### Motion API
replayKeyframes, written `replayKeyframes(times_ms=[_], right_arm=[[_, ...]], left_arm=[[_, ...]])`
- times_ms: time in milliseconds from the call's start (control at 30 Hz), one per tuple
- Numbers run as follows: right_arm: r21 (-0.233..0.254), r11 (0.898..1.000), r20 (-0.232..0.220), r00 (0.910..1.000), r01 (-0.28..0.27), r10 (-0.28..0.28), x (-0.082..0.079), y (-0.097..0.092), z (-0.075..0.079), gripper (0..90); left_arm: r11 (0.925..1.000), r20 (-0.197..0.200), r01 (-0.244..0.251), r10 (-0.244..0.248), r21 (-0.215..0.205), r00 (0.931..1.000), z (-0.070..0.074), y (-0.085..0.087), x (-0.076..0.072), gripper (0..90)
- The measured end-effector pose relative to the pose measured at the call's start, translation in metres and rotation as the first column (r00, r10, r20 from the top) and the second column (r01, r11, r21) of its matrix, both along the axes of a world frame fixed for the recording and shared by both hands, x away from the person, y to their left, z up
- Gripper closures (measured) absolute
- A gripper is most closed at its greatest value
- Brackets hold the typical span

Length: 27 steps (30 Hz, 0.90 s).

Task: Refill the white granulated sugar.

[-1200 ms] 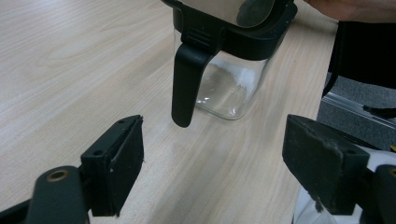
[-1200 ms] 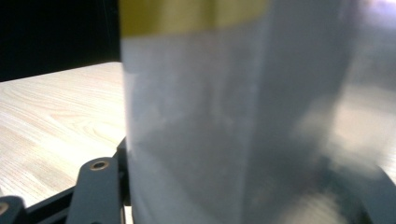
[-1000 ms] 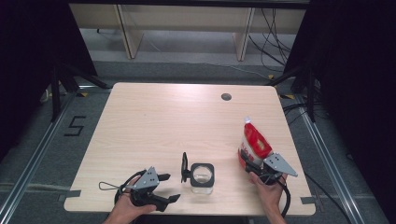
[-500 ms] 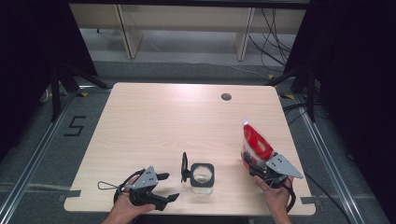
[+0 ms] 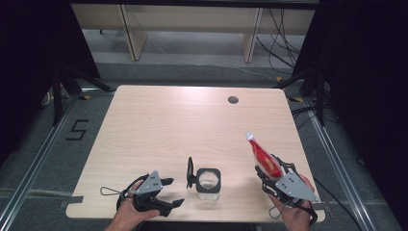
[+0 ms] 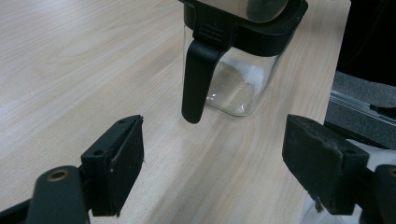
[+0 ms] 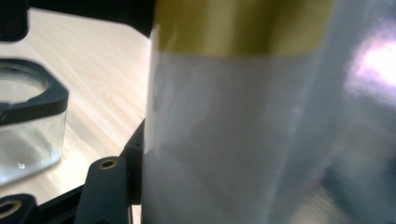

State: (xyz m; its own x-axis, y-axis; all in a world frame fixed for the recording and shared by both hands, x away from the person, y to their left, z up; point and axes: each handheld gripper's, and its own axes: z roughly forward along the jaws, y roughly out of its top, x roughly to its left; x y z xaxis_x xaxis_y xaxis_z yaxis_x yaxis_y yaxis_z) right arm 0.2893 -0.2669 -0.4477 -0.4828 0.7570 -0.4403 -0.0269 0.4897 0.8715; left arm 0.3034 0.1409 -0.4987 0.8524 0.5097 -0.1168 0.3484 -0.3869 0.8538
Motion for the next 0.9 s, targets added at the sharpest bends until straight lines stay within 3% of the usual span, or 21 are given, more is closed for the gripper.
replayKeyframes(times_ms=[33, 67, 100, 133, 200, 233, 267, 400, 467, 500, 533, 567, 600, 633, 667, 733, 767, 800, 833, 867, 900], right_arm=[[-0.04, 0.999, 0.012, 0.9999, 0.003, -0.002, -0.003, 0.002, 0.001, 41.2], [-0.04, 0.999, 0.012, 0.9999, 0.003, -0.002, -0.003, 0.002, 0.001, 41.2], [-0.108, 0.994, 0.025, 0.9997, -0.007, 0.01, -0.01, 0.006, 0.004, 41.2], [-0.13, 0.991, 0.021, 0.9995, -0.019, 0.022, -0.012, 0.007, 0.005, 41.2], [-0.136, 0.99, 0.026, 0.9992, -0.025, 0.029, -0.014, 0.009, 0.006, 41.2], [-0.136, 0.99, 0.026, 0.9989, -0.035, 0.039, -0.016, 0.01, 0.006, 41.2], [-0.132, 0.99, 0.017, 0.999, -0.039, 0.042, -0.019, 0.011, 0.006, 41.2], [-0.196, 0.979, 0.028, 0.9977, -0.055, 0.061, -0.025, 0.017, 0.008, 41.3], [-0.308, 0.951, 0.052, 0.997, -0.039, 0.058, -0.031, 0.025, 0.007, 41.4], [-0.37, 0.928, 0.07, 0.9954, -0.035, 0.065, -0.031, 0.027, 0.008, 41.4], [-0.398, 0.917, 0.074, 0.9942, -0.042, 0.078, -0.033, 0.029, 0.007, 41.5], [-0.407, 0.912, 0.071, 0.9947, -0.039, 0.074, -0.035, 0.031, 0.006, 41.5], [-0.432, 0.901, 0.073, 0.9938, -0.044, 0.084, -0.036, 0.033, 0.006, 41.5], [-0.432, 0.901, 0.073, 0.9938, -0.044, 0.084, -0.036, 0.033, 0.006, 41.5], [-0.491, 0.871, 0.086, 0.9927, -0.031, 0.084, -0.039, 0.038, 0.004, 41.6], [-0.567, 0.824, 0.118, 0.988, -0.015, 0.099, -0.041, 0.043, 0.004, 41.7], [-0.573, 0.82, 0.122, 0.9881, -0.007, 0.094, -0.043, 0.044, 0.002, 41.7], [-0.599, 0.801, 0.135, 0.9848, -0.007, 0.109, -0.043, 0.046, 0.003, 41.8], [-0.599, 0.801, 0.135, 0.9848, -0.007, 0.109, -0.043, 0.046, 0.003, 41.8], [-0.641, 0.768, 0.16, 0.9782, 0.001, 0.132, -0.043, 0.047, 0.005, 41.8], [-0.638, 0.77, 0.162, 0.9783, 0.003, 0.13, -0.044, 0.048, 0.003, 41.8]], left_arm=[[1.0, 0.005, 0.003, -0.003, 0.0, 1.0, 0.0, 0.0, 0.0, 20.5], [1.0, 0.005, 0.003, -0.003, 0.0, 1.0, 0.0, 0.0, 0.0, 20.5], [0.9999, 0.003, -0.004, 0.004, 0.014, 1.0, 0.0, 0.0, 0.001, 20.4], [1.0, 0.001, -0.004, 0.004, 0.002, 1.0, -0.001, -0.001, 0.0, 20.4], [0.9999, 0.002, -0.003, 0.003, 0.011, 1.0, 0.0, 0.0, 0.0, 20.4], [0.9999, -0.012, -0.005, 0.005, -0.013, 0.9999, 0.0, -0.001, -0.001, 20.5], [1.0, -0.004, -0.001, 0.001, -0.008, 1.0, 0.0, -0.001, 0.0, 20.5], [1.0, -0.009, -0.009, 0.009, -0.004, 0.9999, 0.0, 0.0, 0.0, 20.5], [0.9999, -0.007, -0.011, 0.011, -0.01, 0.9999, -0.001, 0.0, 0.0, 20.3], [0.9999, -0.008, -0.008, 0.008, -0.007, 0.9999, -0.001, 0.0, 0.0, 20.3], [1.0, -0.005, -0.002, 0.002, -0.005, 1.0, -0.001, 0.0, 0.0, 20.3], [1.0, 0.007, 0.002, -0.002, 0.007, 1.0, 0.0, 0.0, 0.001, 20.3], [1.0, 0.006, 0.003, -0.003, 0.001, 1.0, 0.0, 0.0, 0.001, 20.3], [1.0, 0.006, 0.003, -0.003, 0.001, 1.0, 0.0, 0.0, 0.001, 20.3], [1.0, -0.006, 0.001, -0.001, -0.007, 1.0, -0.001, -0.001, 0.0, 20.3], [0.9999, 0.001, 0.004, -0.004, 0.017, 1.0, 0.0, 0.001, 0.001, 20.3], [1.0, -0.01, 0.001, -0.001, -0.003, 1.0, -0.001, 0.0, 0.001, 20.3], [1.0, -0.01, 0.003, -0.003, -0.007, 0.9999, -0.001, 0.0, 0.001, 20.3], [1.0, -0.01, 0.003, -0.003, -0.007, 0.9999, -0.001, 0.0, 0.001, 20.3], [0.9999, -0.016, -0.002, 0.002, -0.011, 0.9999, -0.001, 0.0, 0.0, 20.3], [1.0, -0.015, 0.001, -0.001, -0.004, 0.9999, -0.001, 0.0, 0.0, 20.3]])
